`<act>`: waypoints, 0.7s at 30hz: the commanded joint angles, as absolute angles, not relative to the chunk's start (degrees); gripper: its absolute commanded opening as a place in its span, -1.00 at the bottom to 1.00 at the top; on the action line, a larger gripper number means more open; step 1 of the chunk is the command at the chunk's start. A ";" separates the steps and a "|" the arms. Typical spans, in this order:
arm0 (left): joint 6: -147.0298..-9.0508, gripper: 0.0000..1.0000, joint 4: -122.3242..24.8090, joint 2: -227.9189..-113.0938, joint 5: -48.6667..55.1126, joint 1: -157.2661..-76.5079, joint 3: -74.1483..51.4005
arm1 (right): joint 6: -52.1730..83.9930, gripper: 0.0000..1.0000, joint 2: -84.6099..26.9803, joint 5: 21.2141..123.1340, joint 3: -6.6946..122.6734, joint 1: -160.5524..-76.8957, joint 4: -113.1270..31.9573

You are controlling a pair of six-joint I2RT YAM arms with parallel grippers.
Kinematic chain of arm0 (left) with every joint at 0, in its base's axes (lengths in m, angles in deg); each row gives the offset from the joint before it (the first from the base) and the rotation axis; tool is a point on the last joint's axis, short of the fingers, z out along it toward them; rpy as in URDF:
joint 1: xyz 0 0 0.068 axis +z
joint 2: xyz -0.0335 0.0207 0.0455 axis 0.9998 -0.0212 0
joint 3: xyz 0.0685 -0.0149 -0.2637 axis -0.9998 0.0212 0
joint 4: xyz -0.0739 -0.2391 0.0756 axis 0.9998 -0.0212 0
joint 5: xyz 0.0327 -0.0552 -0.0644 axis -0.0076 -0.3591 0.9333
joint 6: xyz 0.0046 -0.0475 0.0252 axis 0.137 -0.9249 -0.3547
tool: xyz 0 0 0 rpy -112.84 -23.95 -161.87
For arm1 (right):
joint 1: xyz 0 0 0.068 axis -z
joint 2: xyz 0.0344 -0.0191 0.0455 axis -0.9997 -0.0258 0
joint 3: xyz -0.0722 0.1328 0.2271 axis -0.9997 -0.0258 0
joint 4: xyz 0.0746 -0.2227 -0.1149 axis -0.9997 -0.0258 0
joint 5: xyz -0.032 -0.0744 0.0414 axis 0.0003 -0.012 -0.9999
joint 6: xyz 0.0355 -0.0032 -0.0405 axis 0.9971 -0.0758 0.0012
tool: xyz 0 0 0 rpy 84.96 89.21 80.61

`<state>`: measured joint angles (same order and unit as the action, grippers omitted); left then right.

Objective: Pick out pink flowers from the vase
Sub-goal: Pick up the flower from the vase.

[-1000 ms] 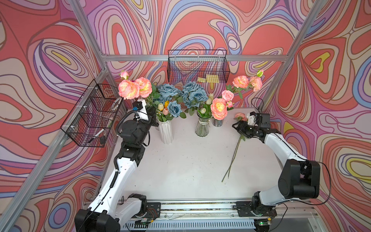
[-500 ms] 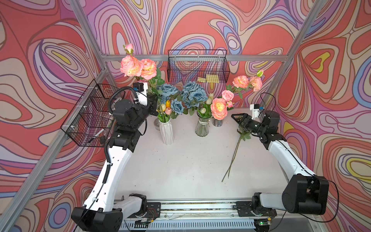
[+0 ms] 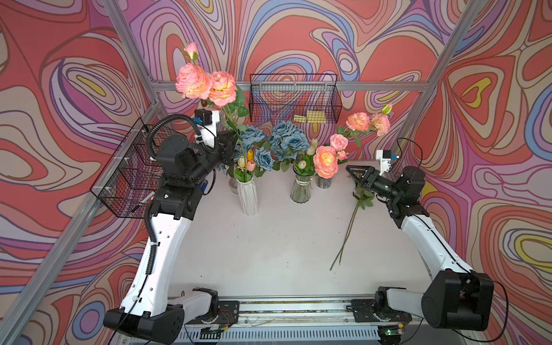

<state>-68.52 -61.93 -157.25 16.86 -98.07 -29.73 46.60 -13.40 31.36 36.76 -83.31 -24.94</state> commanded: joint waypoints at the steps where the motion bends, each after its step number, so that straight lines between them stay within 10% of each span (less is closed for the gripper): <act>1: -68.00 -1.00 -63.37 -157.04 19.05 -97.93 -33.14 | 48.86 0.47 -11.61 30.02 36.95 -83.07 -20.33; 21: -65.89 -1.00 -63.80 -157.05 21.06 -97.92 -42.00 | 61.84 0.51 -11.15 26.29 39.85 -83.07 -3.27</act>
<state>-66.40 -64.27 -157.36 19.09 -98.07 -40.20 58.10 -12.72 28.03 37.79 -83.31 -9.35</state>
